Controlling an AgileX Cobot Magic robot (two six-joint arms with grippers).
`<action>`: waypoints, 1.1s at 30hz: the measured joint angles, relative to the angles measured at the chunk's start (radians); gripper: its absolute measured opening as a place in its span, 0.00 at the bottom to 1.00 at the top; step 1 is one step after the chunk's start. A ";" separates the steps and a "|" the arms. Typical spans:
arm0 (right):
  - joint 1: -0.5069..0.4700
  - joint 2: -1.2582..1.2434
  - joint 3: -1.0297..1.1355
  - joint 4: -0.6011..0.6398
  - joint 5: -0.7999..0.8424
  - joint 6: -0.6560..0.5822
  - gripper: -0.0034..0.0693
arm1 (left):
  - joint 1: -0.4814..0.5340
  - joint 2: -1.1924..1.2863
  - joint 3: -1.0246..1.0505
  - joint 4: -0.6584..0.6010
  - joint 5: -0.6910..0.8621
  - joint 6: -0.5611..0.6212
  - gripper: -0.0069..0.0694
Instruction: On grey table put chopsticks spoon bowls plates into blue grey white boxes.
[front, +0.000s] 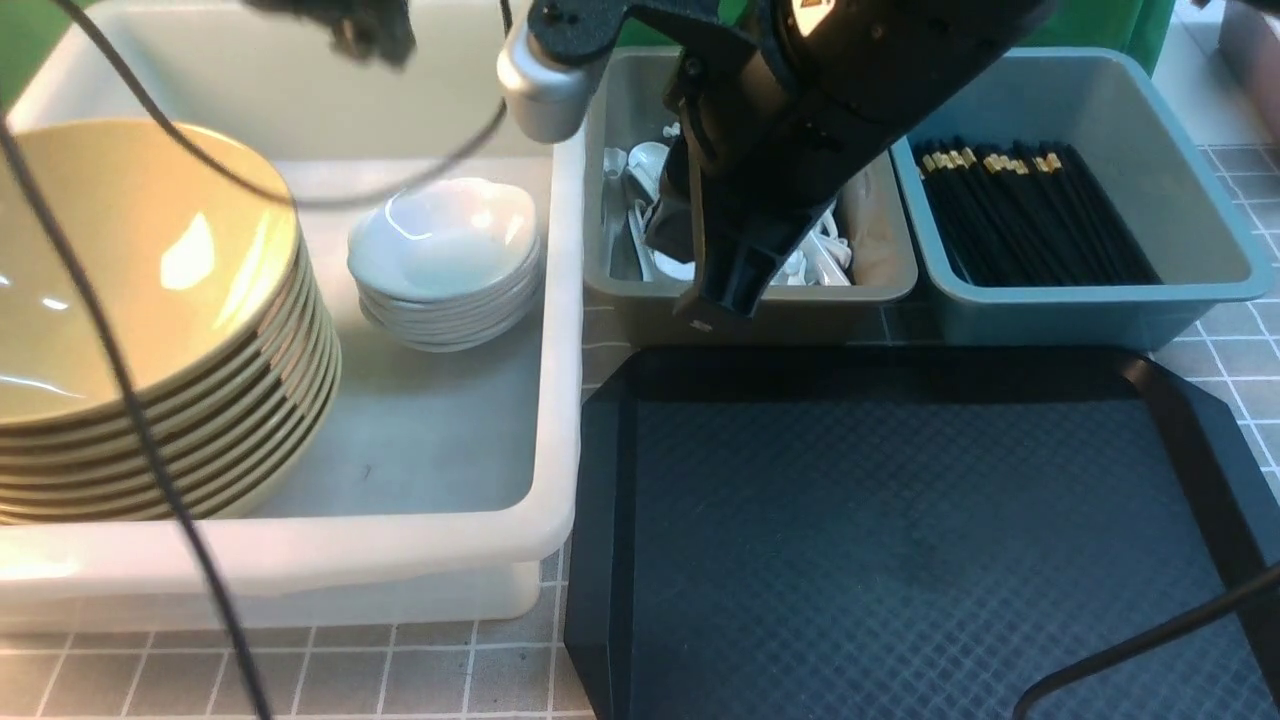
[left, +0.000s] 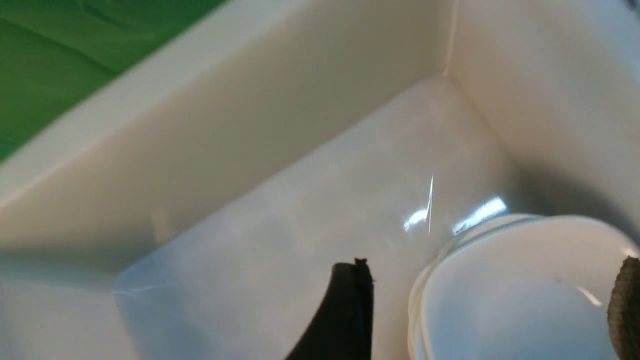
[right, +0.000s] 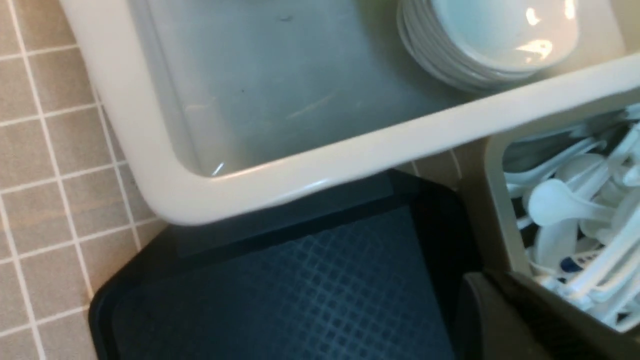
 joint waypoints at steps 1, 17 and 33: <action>0.000 -0.005 -0.001 -0.002 0.000 0.006 0.07 | -0.010 -0.028 -0.017 0.010 0.023 -0.009 0.80; 0.000 -0.384 0.255 -0.032 0.036 0.204 0.07 | -0.160 -0.684 0.484 0.178 0.180 -0.238 0.08; 0.000 -0.942 0.900 -0.034 -0.471 0.281 0.07 | -0.160 -1.450 1.391 0.166 -0.023 -0.362 0.08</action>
